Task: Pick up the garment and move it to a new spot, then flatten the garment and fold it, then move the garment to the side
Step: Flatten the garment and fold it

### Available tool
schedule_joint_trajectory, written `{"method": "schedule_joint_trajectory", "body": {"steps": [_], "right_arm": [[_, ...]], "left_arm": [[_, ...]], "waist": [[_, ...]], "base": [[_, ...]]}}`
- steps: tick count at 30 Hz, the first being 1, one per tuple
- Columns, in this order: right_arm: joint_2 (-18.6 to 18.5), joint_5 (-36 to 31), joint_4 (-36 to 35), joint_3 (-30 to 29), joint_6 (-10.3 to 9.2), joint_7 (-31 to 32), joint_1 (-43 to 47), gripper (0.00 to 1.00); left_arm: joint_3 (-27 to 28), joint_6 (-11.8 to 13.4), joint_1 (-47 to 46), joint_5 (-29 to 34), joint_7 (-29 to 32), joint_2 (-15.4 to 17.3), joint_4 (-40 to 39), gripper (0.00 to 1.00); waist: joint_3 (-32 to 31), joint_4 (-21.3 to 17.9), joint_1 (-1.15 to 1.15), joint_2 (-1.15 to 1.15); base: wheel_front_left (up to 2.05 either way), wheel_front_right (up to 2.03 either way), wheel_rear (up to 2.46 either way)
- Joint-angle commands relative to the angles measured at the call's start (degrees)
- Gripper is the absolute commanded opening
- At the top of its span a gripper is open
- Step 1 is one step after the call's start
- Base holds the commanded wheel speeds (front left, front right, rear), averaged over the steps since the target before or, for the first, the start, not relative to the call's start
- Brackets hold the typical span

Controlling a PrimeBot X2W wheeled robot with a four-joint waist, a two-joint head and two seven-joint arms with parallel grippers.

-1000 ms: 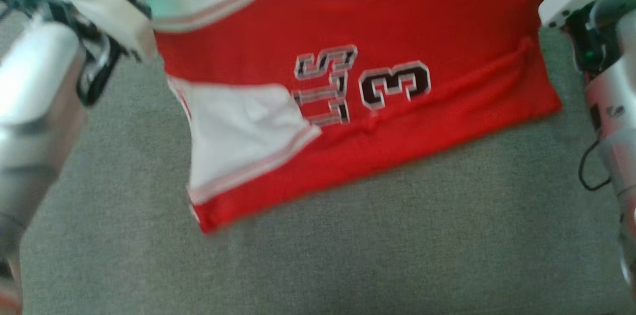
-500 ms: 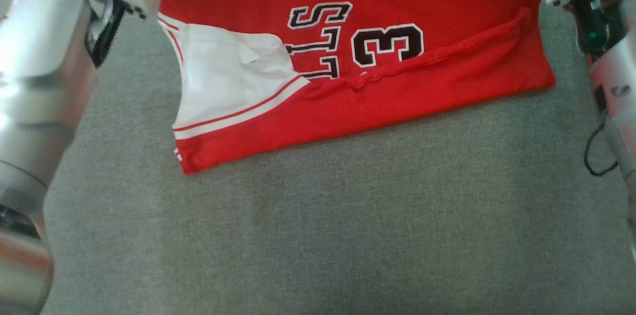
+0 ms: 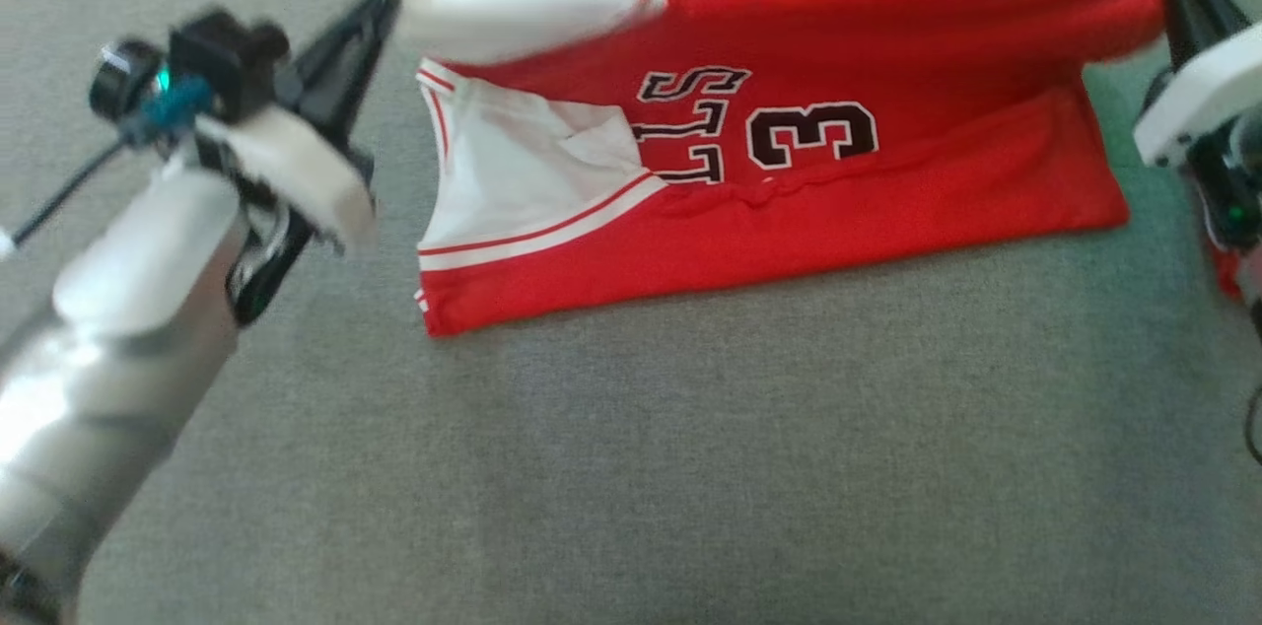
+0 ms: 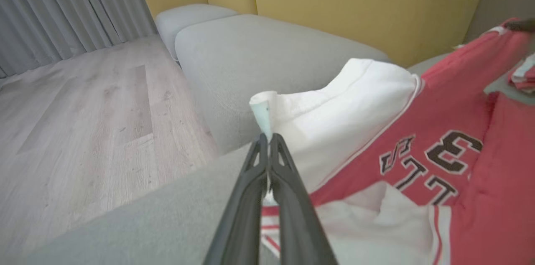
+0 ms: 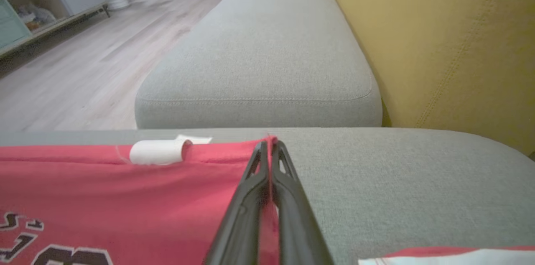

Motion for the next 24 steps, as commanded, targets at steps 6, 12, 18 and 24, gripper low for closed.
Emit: {"method": "schedule_joint_trajectory", "body": {"steps": [6,12,18,24], "right_arm": [[-6.53,4.55,-5.61,8.47,-0.05,5.98,5.27,0.00],[-11.92,5.95,-8.88,16.13,-0.05,11.99,7.91,0.00],[-15.67,7.59,-11.22,21.82,-0.05,15.97,8.60,0.00],[-17.55,10.31,-11.83,24.99,-0.05,18.45,8.57,0.00]], "left_arm": [[-4.35,0.12,4.30,-3.42,7.01,8.89,-11.49,0.00],[-8.30,0.12,7.65,-4.73,12.59,12.50,-18.45,0.00],[-9.93,0.93,9.23,-4.97,15.52,13.35,-21.13,0.00],[-10.75,1.76,10.09,-4.93,16.92,13.06,-21.73,0.00]], "waist": [[-2.18,1.69,0.01,0.00],[-2.49,2.07,0.01,0.00],[-2.42,1.95,0.01,0.00],[-2.40,1.50,0.01,0.00]], "base": [[0.00,0.00,0.00],[0.00,0.00,0.00],[0.00,0.00,0.00],[0.00,0.00,0.00]]}}
